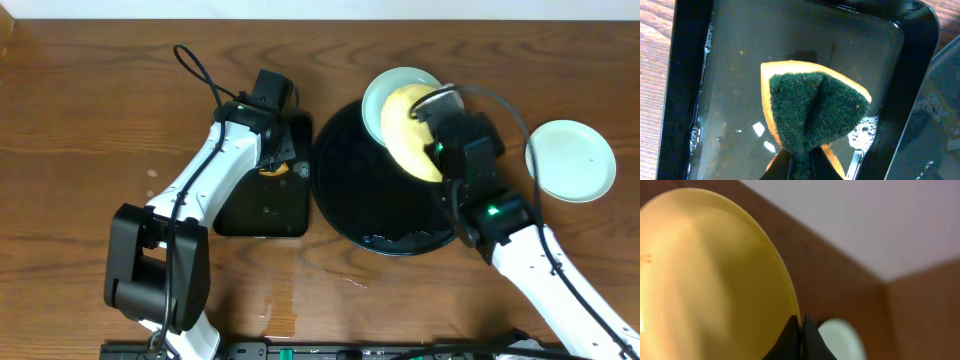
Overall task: Clean dirty plates on tray and stack at the side
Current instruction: 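Lift the yellow plate with the right gripper and carry it right, then place the yellow plate onto the white plate at the right side, then move the right gripper back to grasp the remaining white plate edge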
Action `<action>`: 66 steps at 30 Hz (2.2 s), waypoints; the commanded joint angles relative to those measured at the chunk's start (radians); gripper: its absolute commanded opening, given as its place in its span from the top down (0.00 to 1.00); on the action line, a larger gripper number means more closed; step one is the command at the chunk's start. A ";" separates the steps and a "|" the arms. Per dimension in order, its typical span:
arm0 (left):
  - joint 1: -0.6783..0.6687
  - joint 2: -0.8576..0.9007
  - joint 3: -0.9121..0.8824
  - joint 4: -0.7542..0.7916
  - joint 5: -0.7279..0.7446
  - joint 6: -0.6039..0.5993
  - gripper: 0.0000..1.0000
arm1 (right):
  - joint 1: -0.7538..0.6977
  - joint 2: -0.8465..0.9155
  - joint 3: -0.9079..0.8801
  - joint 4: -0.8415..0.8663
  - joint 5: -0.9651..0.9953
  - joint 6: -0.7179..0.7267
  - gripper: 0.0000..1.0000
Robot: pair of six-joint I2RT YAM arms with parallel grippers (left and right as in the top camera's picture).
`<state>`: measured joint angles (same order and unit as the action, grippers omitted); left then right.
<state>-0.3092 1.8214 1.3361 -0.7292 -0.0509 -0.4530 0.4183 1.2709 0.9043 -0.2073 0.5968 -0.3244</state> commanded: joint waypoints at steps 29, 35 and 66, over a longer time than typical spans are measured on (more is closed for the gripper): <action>0.005 -0.028 -0.006 -0.003 -0.001 -0.013 0.92 | -0.972 0.077 0.019 -0.107 -0.497 0.747 0.99; 0.005 -0.028 -0.006 -0.003 -0.001 -0.013 0.92 | -1.063 0.182 0.019 -0.063 -0.491 0.772 0.99; 0.005 -0.028 -0.006 -0.052 -0.002 0.011 0.92 | -0.646 0.313 0.221 -0.222 -0.863 0.329 0.56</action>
<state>-0.3092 1.8214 1.3357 -0.7715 -0.0509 -0.4511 -0.3061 1.5776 1.0523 -0.3882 -0.2211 0.0910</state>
